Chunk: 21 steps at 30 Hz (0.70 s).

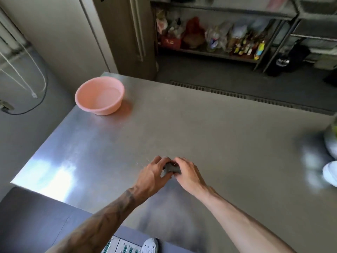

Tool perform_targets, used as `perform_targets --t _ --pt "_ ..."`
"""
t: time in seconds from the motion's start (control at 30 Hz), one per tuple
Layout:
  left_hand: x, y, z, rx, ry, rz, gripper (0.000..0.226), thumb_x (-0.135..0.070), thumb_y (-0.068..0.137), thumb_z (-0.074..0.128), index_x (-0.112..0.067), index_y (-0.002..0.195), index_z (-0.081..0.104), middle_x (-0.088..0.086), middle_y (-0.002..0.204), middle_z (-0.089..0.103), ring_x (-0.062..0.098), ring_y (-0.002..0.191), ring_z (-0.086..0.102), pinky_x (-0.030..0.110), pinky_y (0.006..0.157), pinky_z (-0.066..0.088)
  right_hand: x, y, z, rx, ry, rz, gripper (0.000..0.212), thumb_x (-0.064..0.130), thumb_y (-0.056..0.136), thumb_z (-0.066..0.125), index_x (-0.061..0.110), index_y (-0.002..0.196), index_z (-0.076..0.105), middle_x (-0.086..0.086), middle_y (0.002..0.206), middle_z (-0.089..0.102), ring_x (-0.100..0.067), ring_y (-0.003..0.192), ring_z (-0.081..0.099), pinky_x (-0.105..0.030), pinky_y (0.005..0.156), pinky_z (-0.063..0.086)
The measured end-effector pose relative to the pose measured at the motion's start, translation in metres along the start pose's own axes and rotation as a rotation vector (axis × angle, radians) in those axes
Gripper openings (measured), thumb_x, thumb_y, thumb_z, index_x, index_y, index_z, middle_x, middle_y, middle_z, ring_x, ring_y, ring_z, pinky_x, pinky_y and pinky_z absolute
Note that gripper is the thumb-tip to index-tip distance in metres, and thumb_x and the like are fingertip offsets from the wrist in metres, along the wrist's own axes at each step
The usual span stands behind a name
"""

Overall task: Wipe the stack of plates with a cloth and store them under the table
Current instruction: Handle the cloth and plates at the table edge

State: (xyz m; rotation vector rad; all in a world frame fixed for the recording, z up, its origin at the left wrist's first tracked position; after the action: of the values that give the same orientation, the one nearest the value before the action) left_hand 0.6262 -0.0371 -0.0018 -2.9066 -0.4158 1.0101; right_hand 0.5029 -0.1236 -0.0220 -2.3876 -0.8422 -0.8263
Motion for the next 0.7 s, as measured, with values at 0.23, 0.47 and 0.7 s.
perform_targets --t 0.23,0.47,0.7 --pt "-0.162 -0.016 0.09 -0.015 0.049 0.06 0.038 -0.036 0.087 0.077 -0.033 0.123 0.066 -0.01 0.108 0.06 0.016 0.088 0.065 0.039 0.074 0.056 -0.111 -0.128 -0.122 -0.117 0.014 0.011 0.02 0.014 0.086 0.068 0.023 0.104 0.066 0.005 0.103 0.065 -0.019 0.095 0.062 -0.034 0.078 0.049" --pt "-0.314 -0.015 0.199 0.086 0.084 0.249 0.032 -0.042 0.09 0.073 -0.03 0.119 0.063 -0.009 0.107 0.062 0.023 0.089 0.067 0.038 0.071 0.053 -0.224 -0.261 -0.226 -0.26 -0.003 0.142 0.016 0.007 0.082 0.067 0.019 0.093 0.067 0.005 0.094 0.065 -0.018 0.09 0.062 -0.037 0.077 0.048" --pt "-0.438 -0.02 0.298 0.193 -0.047 0.457 0.025 -0.016 0.096 0.066 -0.015 0.122 0.066 0.005 0.114 0.061 0.035 0.088 0.066 0.037 0.075 0.049 -0.318 -0.371 -0.287 -0.398 0.008 0.311 0.016 0.021 0.097 0.061 0.019 0.081 0.064 0.001 0.081 0.068 -0.018 0.077 0.06 -0.034 0.068 0.041"
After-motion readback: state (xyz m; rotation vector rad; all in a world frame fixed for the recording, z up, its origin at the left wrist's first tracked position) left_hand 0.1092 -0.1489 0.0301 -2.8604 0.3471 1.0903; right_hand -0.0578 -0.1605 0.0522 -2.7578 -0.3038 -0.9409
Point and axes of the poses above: each hand's wrist, its own y-axis towards the middle knuckle, its own z-axis out of the palm, x = y × z, the point moved 4 cm from there along y, towards the middle knuckle
